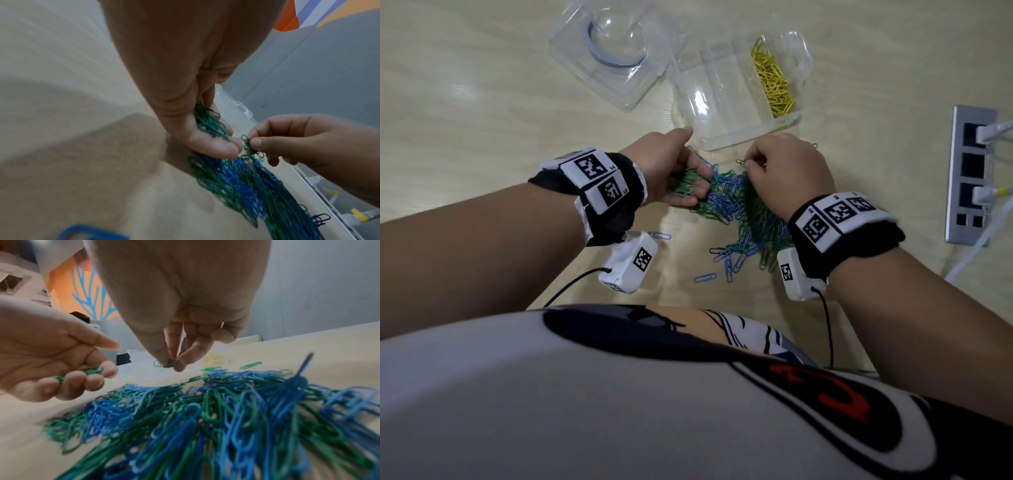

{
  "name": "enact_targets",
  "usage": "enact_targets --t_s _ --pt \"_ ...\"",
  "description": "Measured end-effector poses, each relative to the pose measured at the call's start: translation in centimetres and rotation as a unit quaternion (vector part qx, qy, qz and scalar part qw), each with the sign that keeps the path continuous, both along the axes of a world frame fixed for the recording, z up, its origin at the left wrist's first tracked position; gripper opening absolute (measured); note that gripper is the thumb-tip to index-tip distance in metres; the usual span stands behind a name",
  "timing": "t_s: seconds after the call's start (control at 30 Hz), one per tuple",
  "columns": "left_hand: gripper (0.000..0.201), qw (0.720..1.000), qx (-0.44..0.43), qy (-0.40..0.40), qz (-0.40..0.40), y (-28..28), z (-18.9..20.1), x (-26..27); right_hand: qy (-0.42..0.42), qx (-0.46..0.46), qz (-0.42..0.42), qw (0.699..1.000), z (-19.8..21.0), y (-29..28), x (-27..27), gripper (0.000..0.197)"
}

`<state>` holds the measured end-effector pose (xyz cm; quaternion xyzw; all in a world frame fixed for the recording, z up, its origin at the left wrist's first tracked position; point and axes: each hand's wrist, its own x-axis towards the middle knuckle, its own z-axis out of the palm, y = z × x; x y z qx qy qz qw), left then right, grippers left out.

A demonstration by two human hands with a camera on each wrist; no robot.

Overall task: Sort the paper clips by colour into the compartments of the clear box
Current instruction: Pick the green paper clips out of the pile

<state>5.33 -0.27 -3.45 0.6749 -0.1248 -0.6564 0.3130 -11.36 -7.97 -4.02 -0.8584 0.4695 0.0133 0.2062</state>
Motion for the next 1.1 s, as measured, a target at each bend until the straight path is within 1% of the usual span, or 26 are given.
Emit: enact_targets --t_s 0.13,0.27,0.33,0.43,0.5,0.53,0.6,0.63,0.73,0.77,0.83,1.0,1.1 --pt "0.066 1.0 0.005 0.008 0.015 -0.2 -0.1 0.1 -0.019 0.027 -0.039 0.999 0.3 0.0 -0.2 0.009" --pt "0.071 1.0 0.009 0.02 0.016 -0.2 -0.1 0.1 -0.057 0.038 -0.039 0.997 0.6 0.3 -0.3 0.009" --pt "0.071 1.0 0.009 0.023 0.016 -0.2 -0.1 0.0 -0.088 0.059 -0.025 0.994 1.1 0.8 0.1 0.008" --pt "0.064 0.999 0.001 0.023 0.033 -0.3 0.1 -0.2 -0.126 0.105 0.006 0.986 2.0 1.9 1.2 0.007" --pt "0.061 0.999 -0.004 0.023 0.037 -0.3 0.2 -0.3 -0.136 0.127 0.027 0.982 2.3 2.4 1.7 0.01" --pt "0.061 0.999 -0.006 0.023 0.035 -0.3 0.2 -0.3 -0.125 0.13 0.049 0.982 2.3 2.5 1.8 0.013" --pt "0.063 0.999 -0.008 0.028 0.032 -0.2 0.1 -0.3 -0.094 0.105 0.08 0.987 2.1 2.5 1.8 0.017" --pt "0.064 0.999 -0.008 0.03 0.027 -0.2 0.2 -0.2 -0.092 0.088 0.071 0.989 1.9 2.2 1.7 0.018" --pt "0.068 0.999 -0.005 0.031 0.01 -0.2 0.2 0.1 -0.11 0.051 -0.013 0.993 1.3 1.4 1.1 0.018" --pt "0.068 1.0 -0.004 0.029 0.008 -0.2 0.1 0.1 -0.103 0.043 -0.032 0.993 1.0 1.2 0.9 0.018" --pt "0.066 1.0 -0.003 0.021 0.006 -0.1 0.1 0.3 -0.069 0.04 -0.039 0.996 0.5 0.8 0.7 0.02" --pt "0.058 1.0 0.003 0.0 0.002 0.3 -0.2 0.9 -0.01 0.036 0.028 0.999 -0.8 0.8 1.0 0.018" --pt "0.053 1.0 0.003 0.0 0.002 0.6 -0.4 1.2 0.019 0.026 0.045 0.998 -0.9 0.8 1.2 0.016"
